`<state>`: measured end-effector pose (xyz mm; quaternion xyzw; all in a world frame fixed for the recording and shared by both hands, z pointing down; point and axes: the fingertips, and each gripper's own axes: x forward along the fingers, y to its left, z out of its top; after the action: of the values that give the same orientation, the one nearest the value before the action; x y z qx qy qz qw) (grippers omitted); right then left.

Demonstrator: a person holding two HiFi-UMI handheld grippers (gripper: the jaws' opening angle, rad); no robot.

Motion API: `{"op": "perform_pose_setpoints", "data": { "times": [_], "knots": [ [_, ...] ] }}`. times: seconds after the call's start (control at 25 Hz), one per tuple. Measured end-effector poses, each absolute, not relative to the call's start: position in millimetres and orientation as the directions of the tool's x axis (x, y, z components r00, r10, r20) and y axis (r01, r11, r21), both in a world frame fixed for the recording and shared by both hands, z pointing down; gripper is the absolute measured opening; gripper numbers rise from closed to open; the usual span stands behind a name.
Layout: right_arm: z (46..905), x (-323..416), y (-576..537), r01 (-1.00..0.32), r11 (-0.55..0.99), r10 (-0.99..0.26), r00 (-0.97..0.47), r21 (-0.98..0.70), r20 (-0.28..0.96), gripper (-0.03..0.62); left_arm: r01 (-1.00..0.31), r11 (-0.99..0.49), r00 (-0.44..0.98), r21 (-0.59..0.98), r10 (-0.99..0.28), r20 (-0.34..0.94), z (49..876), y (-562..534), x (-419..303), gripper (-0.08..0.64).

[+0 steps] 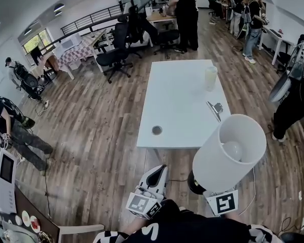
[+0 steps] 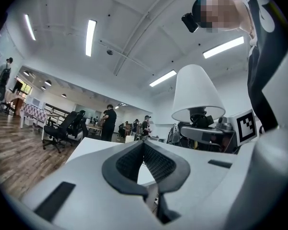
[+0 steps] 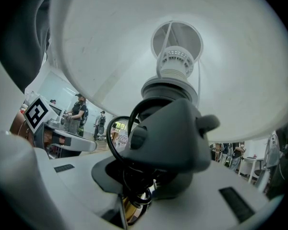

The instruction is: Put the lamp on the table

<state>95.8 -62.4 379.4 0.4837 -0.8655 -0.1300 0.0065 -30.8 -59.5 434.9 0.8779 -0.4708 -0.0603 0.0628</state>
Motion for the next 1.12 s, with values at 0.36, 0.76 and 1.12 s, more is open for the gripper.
{"op": "perform_pose_setpoints", "data": {
  "times": [0.36,0.76,1.12],
  "knots": [
    [379.9,94.5,-88.9,-0.836,0.501,-0.84,-0.532,0.224,-0.106,0.104,-0.814,-0.563,0.563,0.141,-0.825,-0.049,434.5,-83.7,-28.3,0.005],
    [381.6,87.6,-153.8,-0.845,0.483,-0.85,-0.515,0.228,-0.109,0.104,-0.793,-0.595,0.592,0.133,-0.803,-0.064,432.8,-157.4,-30.3,0.005],
    [377.9,74.3,-252.5,-0.87,0.435,-0.872,-0.471,0.23,-0.133,0.103,-0.772,-0.629,0.625,0.088,-0.777,-0.071,427.6,-265.6,-48.0,0.005]
  ]
}}
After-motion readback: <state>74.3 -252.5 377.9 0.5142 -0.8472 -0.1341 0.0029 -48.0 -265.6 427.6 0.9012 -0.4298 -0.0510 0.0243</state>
